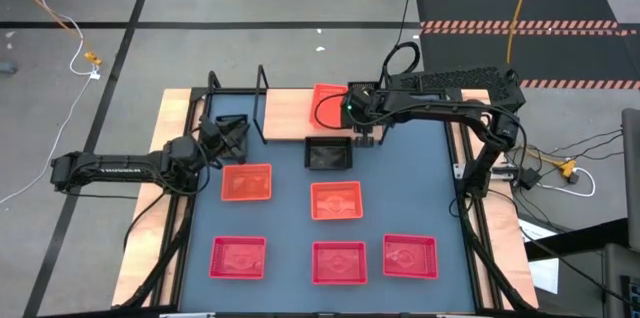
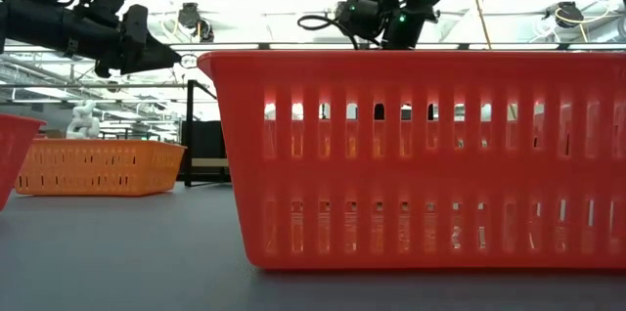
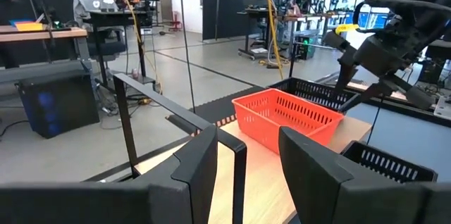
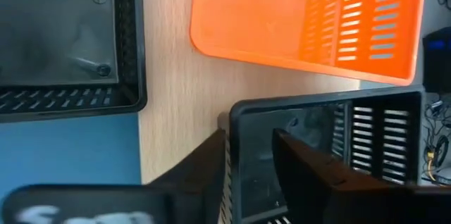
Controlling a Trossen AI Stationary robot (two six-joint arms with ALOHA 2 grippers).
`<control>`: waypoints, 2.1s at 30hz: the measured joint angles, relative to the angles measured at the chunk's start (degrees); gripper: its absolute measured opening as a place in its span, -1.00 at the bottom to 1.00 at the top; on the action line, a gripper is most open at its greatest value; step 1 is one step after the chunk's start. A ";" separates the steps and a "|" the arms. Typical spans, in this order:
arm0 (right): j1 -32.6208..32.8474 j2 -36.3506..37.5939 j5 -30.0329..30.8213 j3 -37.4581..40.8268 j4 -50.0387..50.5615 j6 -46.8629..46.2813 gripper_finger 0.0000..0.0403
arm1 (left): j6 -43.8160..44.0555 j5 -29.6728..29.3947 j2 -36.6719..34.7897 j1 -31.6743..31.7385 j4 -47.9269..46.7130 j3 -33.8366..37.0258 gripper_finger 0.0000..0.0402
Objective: Stack baskets on shelf by color
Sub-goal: Adjust the black bin on the shelf, then adjust the orange bin on the shelf
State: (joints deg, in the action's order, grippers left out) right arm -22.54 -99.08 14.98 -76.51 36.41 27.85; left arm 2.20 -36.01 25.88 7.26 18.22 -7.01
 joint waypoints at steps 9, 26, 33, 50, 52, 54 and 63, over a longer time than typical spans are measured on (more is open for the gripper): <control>0.15 0.21 -0.48 0.00 2.05 -6.13 -0.96 | -0.17 -0.02 0.01 0.01 0.02 -0.01 -0.24; 2.73 0.46 -4.52 0.00 5.54 -10.24 -0.92 | -0.20 -0.02 0.01 -0.01 0.06 -0.02 -0.24; 2.79 2.89 -3.56 0.00 5.27 -10.28 -0.81 | -0.15 -0.02 -0.01 -0.01 0.07 -0.02 -0.24; 3.81 1.72 -6.12 1.27 -24.15 -9.06 -0.31 | -0.22 -0.02 -0.01 0.01 1.07 -0.02 -0.24; 3.97 0.54 -6.62 1.22 -25.55 -9.05 -0.26 | -0.24 -0.02 0.01 -0.01 0.93 -0.02 -0.24; 3.92 -0.47 -6.42 1.18 -25.15 -9.08 -0.21 | -0.22 -0.02 0.00 -0.04 0.93 -0.03 -0.24; 3.92 -3.25 -6.33 1.18 -22.65 -8.20 -0.14 | -0.48 0.07 0.00 -0.25 0.37 -0.04 -0.24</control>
State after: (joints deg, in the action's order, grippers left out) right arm -18.63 -102.32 8.65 -75.33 13.76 19.65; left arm 1.72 -35.94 25.88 7.01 18.59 -7.05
